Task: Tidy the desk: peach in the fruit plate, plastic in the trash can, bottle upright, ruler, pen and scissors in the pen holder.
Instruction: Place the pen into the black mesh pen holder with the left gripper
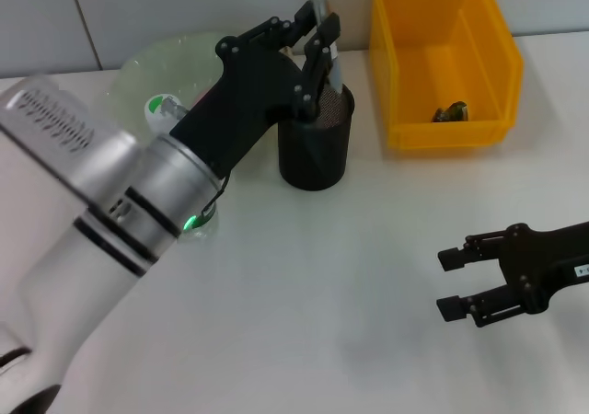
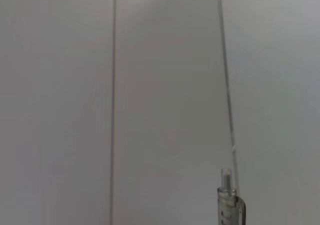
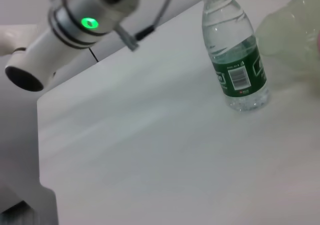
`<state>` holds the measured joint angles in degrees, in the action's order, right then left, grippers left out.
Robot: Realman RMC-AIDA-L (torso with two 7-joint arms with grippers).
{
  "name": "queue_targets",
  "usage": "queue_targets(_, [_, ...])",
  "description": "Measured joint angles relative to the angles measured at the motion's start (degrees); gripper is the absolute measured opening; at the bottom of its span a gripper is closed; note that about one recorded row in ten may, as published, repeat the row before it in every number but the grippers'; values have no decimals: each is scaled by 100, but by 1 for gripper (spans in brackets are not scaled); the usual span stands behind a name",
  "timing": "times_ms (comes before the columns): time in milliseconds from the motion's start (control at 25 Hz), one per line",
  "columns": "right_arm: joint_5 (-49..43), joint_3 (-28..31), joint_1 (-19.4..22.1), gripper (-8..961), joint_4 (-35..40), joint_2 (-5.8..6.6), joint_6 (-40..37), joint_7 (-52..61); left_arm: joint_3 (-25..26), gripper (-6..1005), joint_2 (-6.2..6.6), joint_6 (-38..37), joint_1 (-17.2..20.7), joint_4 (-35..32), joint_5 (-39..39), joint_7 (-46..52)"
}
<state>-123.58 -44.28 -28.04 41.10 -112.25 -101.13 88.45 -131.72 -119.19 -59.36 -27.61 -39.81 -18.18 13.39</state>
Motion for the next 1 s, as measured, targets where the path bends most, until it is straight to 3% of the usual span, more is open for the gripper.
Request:
queue_targets(160, [68,171,17,826,24,-77,3,-324,-113,219,1,410,-202,132,-447,-128])
queue_targets(680, [76,202,-123,826,41,-160,-4,-503,-98,227,1,796,-390,415,-542,-241])
queue_targets(1000, [26,183,-254,827,55,-278,-4,-504,-138,231,1,807,-452,627,-611,-263])
